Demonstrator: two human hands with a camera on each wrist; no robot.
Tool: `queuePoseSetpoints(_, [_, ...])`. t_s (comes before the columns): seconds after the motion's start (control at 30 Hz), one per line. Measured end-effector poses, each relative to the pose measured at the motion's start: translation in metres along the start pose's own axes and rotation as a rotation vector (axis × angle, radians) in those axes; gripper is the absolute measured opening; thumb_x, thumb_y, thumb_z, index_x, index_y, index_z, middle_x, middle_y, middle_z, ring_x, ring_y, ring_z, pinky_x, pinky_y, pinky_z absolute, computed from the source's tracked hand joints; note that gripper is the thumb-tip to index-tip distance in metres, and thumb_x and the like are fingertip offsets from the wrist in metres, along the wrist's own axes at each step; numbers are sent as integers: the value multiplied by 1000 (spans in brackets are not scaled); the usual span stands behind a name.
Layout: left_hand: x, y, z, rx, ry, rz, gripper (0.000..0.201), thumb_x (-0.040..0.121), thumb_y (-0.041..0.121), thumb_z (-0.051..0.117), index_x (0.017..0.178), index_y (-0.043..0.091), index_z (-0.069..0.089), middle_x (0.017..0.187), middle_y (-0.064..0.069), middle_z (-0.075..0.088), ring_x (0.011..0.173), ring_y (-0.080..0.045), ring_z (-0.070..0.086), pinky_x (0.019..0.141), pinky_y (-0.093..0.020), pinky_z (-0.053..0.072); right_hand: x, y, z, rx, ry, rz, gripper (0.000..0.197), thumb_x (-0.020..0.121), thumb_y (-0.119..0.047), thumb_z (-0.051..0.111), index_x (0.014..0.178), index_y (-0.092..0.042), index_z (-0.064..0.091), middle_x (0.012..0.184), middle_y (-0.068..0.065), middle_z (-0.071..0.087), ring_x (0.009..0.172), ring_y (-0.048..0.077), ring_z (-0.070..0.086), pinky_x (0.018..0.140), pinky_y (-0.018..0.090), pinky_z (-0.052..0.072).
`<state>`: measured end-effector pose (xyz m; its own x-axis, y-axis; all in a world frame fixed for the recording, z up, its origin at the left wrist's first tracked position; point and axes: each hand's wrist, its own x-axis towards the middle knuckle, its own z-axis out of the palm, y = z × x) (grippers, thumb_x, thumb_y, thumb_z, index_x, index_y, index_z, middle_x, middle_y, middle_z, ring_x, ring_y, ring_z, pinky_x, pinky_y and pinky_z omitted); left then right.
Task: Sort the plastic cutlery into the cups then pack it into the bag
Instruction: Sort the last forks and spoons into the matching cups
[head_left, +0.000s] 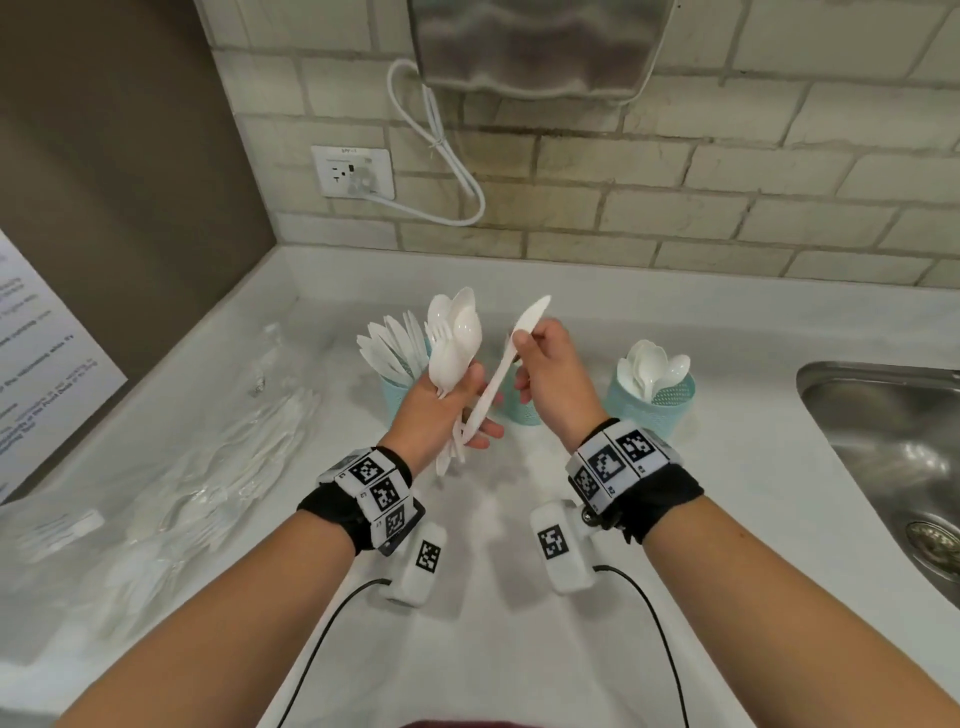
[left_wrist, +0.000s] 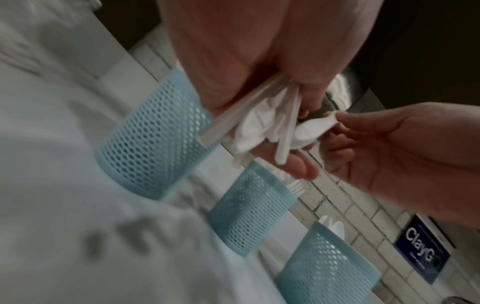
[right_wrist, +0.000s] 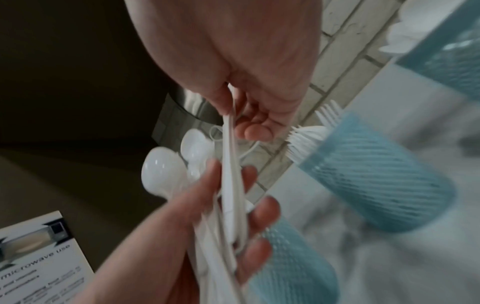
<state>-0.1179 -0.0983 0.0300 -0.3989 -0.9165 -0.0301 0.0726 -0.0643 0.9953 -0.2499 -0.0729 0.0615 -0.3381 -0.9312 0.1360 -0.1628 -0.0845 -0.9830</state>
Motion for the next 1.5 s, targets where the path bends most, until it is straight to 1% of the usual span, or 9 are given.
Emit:
queuePoseSetpoints(0.17, [2,4,-32,107,241,145,8,96,22,54,104,21,56,77,-3,64,60,-19,57,63,-31,50,27,-39,11,94,161,-179,8,102,-16,32,98,-14,39,75,-2,42,60,15,45,48,18,44])
queuePoseSetpoints(0.27, [3,7,-39,169,301,199,7,96,25,55,96,32,53,68,0,55,54,-16,51,59,-24,47,38,-40,32,4,90,-211,8,101,-15,35,97,-12,41,75,-5,45,64,20,53,57,26,51])
queuePoseSetpoints(0.4, [5,8,-42,178,332,203,20,94,25,58,113,25,52,78,4,54,61,-11,49,57,-26,50,46,-20,51,-160,-50,-119,17,98,-15,43,108,-5,53,83,-3,56,76,26,63,67,29,53])
queuePoseSetpoints(0.57, [6,6,-45,287,316,190,27,94,29,57,120,24,52,82,6,57,64,-11,50,52,-28,51,42,-3,51,-278,-22,-133,34,95,-37,47,123,-20,57,117,6,58,113,23,51,102,39,41])
queuePoseSetpoints(0.77, [8,1,-41,428,243,152,25,92,20,60,112,31,50,90,7,62,71,-10,57,47,-24,51,21,-29,43,105,-153,-173,13,91,-37,58,97,-27,62,100,-5,61,91,15,59,76,26,52])
queuePoseSetpoints(0.97, [2,3,-28,337,191,158,29,88,24,67,112,24,50,84,4,56,67,-11,52,48,-28,52,26,-26,32,169,-124,-62,10,90,-7,56,87,-16,52,98,18,62,76,19,62,60,26,57])
queuePoseSetpoints(1.13, [1,2,-25,314,151,184,22,90,24,63,108,21,50,75,3,52,54,-10,46,46,-26,46,28,-25,24,124,-158,5,25,93,-3,41,103,-12,61,85,2,65,74,15,60,63,22,52])
queuePoseSetpoints(1.37, [3,3,-28,290,152,200,8,96,30,53,104,30,54,70,-6,53,45,-7,40,45,-24,37,28,-28,18,-100,-175,0,10,84,-14,63,88,-17,73,80,-11,69,65,-7,58,68,14,42])
queuePoseSetpoints(1.5, [2,4,-29,278,116,185,10,96,30,53,106,32,53,71,-5,53,47,-12,39,46,-25,36,29,-30,18,-69,-190,28,14,80,-25,68,85,-14,75,81,-1,72,80,13,65,83,31,50])
